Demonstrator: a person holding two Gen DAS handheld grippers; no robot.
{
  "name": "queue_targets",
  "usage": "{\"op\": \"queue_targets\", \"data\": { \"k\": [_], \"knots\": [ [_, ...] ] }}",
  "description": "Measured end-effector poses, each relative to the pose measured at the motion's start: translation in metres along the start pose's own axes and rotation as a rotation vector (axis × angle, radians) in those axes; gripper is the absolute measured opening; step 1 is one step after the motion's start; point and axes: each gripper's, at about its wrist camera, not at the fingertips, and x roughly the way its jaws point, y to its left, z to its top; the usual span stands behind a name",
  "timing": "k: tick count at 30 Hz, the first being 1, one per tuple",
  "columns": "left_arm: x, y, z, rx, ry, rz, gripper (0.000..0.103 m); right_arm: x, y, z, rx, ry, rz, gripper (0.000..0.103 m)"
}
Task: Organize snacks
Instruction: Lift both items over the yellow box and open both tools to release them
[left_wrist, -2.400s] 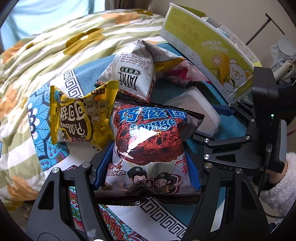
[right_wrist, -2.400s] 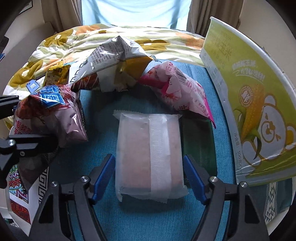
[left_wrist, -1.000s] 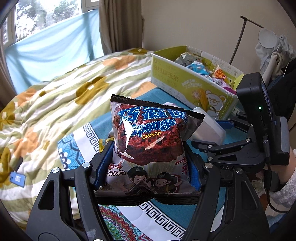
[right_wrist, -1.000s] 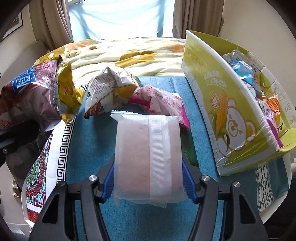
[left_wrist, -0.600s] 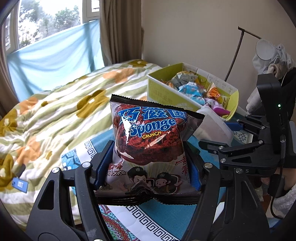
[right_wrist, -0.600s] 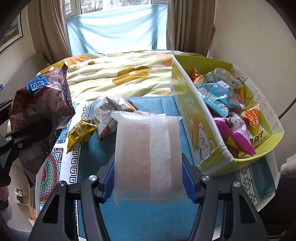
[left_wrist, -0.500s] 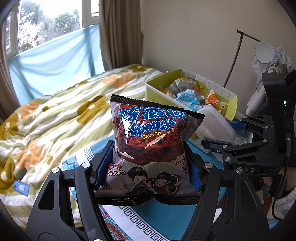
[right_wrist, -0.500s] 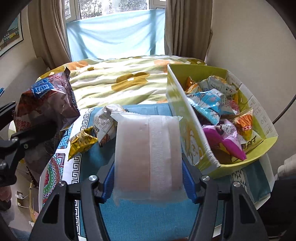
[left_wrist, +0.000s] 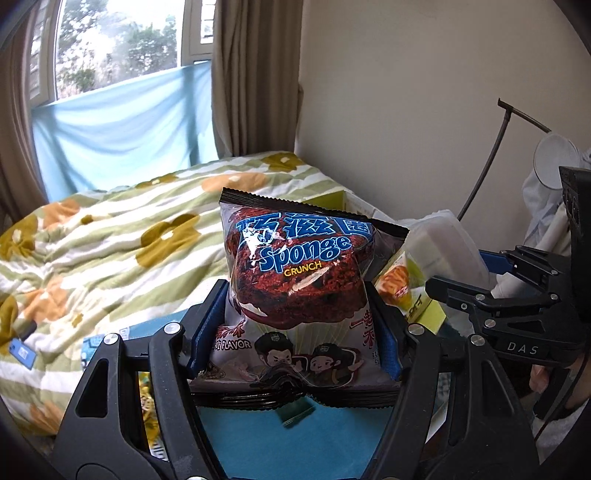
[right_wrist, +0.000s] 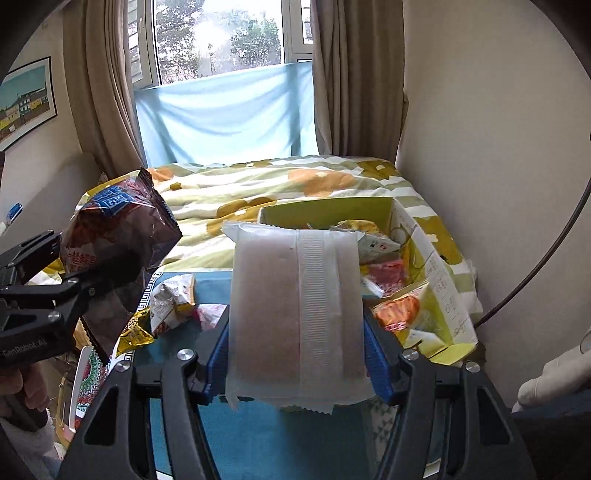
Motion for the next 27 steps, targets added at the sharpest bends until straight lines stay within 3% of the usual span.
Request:
{"op": "queue_targets", "data": {
  "k": [5,11,12,13,14,27],
  "knots": [
    [0.047,-0.045,0.012,-0.087,0.042,0.018,0.067,0.003,-0.058,0.014,-0.028,-0.005,0.016,0.058],
    [0.094,-0.076,0.005,-0.189,0.106,0.044,0.069,0.017,-0.103,0.021,-0.061,0.025,0.060,0.058],
    [0.098,-0.080,0.002,-0.198,0.108,0.052,0.077,0.020,-0.107,0.021,-0.066,0.031,0.068,0.058],
    [0.101,-0.082,0.000,-0.204,0.116,0.064,0.097,0.023,-0.111,0.020,-0.069,0.038,0.076,0.058],
    [0.101,-0.083,-0.002,-0.211,0.124,0.076,0.102,0.026,-0.114,0.020,-0.068,0.045,0.084,0.058],
    [0.060,-0.073,-0.027,-0.200,0.125,0.177,0.103,0.043,-0.140,0.005,-0.002,0.070,0.158,0.058]
  ]
}}
